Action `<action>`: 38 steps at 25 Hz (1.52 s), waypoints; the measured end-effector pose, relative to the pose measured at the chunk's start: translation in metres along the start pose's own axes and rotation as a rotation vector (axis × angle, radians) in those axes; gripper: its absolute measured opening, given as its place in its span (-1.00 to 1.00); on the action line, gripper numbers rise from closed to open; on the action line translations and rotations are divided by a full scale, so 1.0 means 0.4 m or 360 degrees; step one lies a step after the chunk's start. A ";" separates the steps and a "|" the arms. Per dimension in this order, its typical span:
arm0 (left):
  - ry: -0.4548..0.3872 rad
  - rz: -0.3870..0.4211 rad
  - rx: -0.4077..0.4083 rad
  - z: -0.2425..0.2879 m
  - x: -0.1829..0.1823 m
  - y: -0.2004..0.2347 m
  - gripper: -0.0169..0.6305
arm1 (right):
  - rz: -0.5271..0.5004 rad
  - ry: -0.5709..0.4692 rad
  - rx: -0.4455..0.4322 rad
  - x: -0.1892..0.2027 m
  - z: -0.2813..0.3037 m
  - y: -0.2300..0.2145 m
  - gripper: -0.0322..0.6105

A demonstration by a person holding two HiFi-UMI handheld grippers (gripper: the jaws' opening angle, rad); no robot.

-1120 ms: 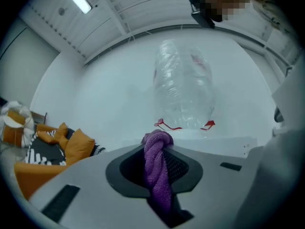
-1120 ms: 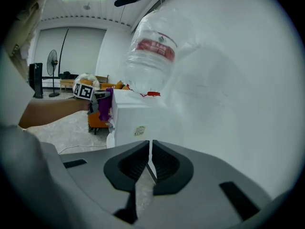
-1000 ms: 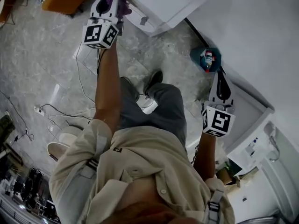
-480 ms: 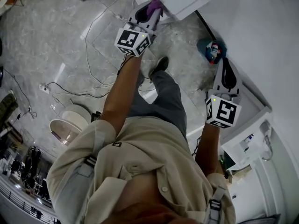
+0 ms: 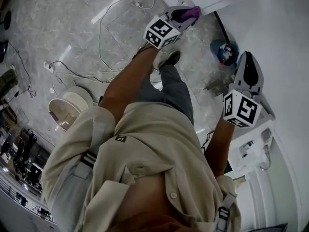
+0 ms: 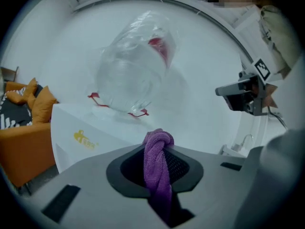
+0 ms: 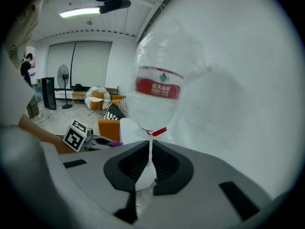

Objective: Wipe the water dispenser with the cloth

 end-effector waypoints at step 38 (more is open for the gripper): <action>-0.0674 0.0570 -0.0610 -1.001 -0.783 -0.178 -0.73 | 0.0138 -0.0452 -0.0437 -0.335 -0.330 0.088 -0.83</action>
Point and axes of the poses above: the fingertips, and each gripper's own axes: z forward along the fingers, y to its left, x out of its underside, the point moved 5 cm from there along -z, backward along the fingers, and after that the axes turned 4 degrees about -x, right-handed, at the moved point
